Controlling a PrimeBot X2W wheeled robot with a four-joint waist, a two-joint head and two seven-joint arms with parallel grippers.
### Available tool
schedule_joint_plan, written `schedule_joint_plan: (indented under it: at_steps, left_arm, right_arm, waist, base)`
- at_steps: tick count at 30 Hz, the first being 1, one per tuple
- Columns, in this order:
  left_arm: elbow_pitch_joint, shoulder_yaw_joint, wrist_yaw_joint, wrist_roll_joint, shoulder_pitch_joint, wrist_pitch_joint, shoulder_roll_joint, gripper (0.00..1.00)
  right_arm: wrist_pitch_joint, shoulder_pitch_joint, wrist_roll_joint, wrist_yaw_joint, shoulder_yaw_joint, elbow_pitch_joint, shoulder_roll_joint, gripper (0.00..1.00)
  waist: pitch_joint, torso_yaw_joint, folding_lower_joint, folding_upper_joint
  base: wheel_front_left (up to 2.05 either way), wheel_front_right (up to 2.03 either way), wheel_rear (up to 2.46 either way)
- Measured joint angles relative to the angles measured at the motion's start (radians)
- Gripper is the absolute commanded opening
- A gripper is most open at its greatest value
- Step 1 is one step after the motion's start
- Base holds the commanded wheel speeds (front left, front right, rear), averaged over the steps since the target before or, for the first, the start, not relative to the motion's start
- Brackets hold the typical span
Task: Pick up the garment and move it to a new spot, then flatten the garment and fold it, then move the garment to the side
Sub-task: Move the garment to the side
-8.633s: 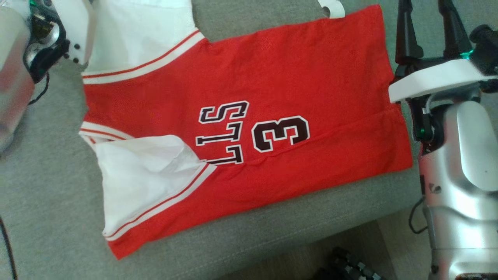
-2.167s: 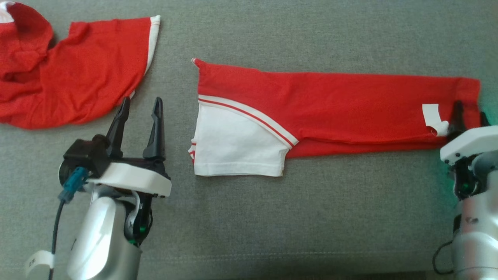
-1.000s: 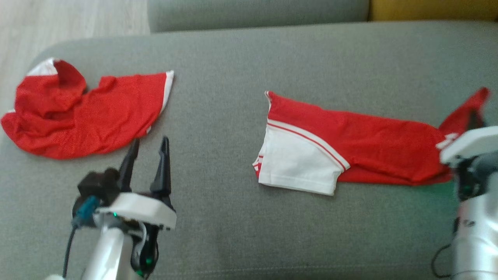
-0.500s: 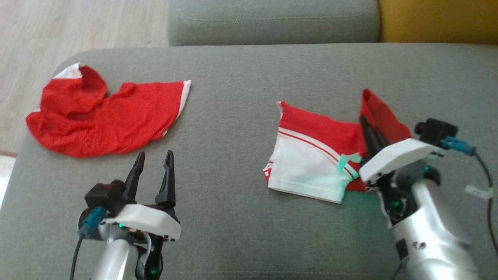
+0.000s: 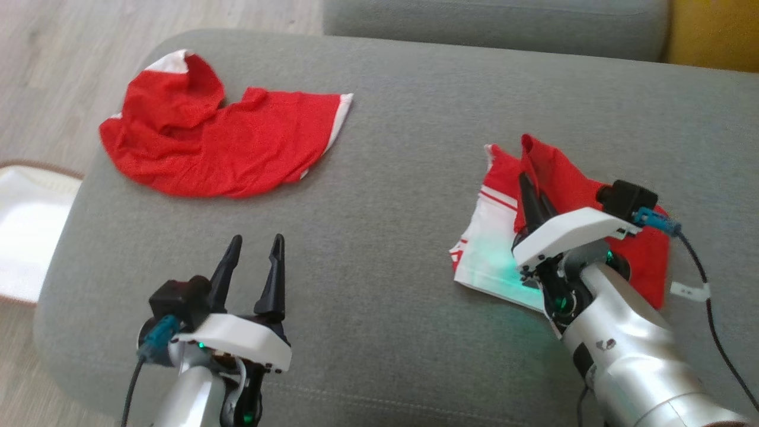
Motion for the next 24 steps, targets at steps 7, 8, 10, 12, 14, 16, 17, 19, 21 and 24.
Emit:
schedule_joint_plan:
  at_steps: [7,8,10,12,14,16,17,19,21,24]
  left_arm:
    - [0.001,-0.001,0.008,-0.007,-0.001,0.000,0.000,1.00]
    - [0.001,-0.001,0.008,-0.007,-0.002,0.000,0.000,1.00]
    - [0.002,-0.001,0.008,-0.007,-0.003,0.000,0.000,1.00]
    - [0.003,-0.001,0.008,-0.007,-0.004,0.000,0.000,1.00]
    - [0.007,-0.002,0.008,-0.007,-0.004,0.000,0.000,1.00]
    - [0.015,-0.002,0.008,-0.007,-0.004,0.000,0.000,1.00]
    - [0.018,-0.002,0.009,-0.007,-0.004,0.000,0.000,1.00]
    - [0.019,-0.001,0.010,-0.007,-0.004,0.000,0.000,1.00]
    - [0.019,0.001,0.010,-0.007,-0.004,0.000,0.000,1.00]
    - [0.015,0.006,0.010,-0.010,-0.004,0.000,0.000,1.00]
  right_arm:
    - [-0.044,-0.037,0.116,0.000,0.139,0.109,-0.003,0.21]
    - [-0.044,-0.042,0.132,0.000,0.162,0.110,-0.005,1.00]
    - [-0.042,-0.045,0.189,0.000,0.217,0.078,-0.010,1.00]
    - [-0.041,-0.044,0.219,0.000,0.248,0.048,-0.012,1.00]
    - [-0.023,-0.044,0.287,0.000,0.316,-0.029,-0.013,1.00]
    - [-0.016,-0.044,0.340,0.000,0.377,-0.085,-0.009,1.00]
    - [-0.018,-0.044,0.356,0.000,0.398,-0.094,-0.005,1.00]
    - [-0.029,-0.045,0.379,0.000,0.427,-0.093,-0.004,1.00]
    - [-0.044,-0.054,0.379,0.000,0.445,-0.064,-0.005,1.00]
    - [-0.063,-0.109,0.326,0.000,0.451,0.023,-0.006,1.00]
  waist:
    - [0.017,0.036,0.0000,0.0000]
    - [0.017,0.037,0.0000,0.0000]
    - [0.017,0.035,0.0000,0.0000]
    - [0.016,0.033,0.0000,0.0000]
    - [0.013,0.026,0.0000,0.0000]
    - [0.009,0.017,0.0000,0.0000]
    - [0.006,0.012,0.0000,0.0000]
    - [0.001,0.000,0.0000,0.0000]
    - [-0.004,-0.014,0.0000,0.0000]
    - [-0.012,-0.038,0.0000,0.0000]
  base:
    - [0.00,0.00,0.00]
    - [0.00,0.00,0.00]
    - [0.00,0.00,0.00]
    - [0.00,0.00,0.00]
    - [0.00,0.00,0.00]
    - [0.00,0.00,0.00]
    - [0.00,0.00,0.00]
    - [0.00,0.00,0.00]
    - [0.00,0.00,0.00]
    - [0.00,0.00,0.00]
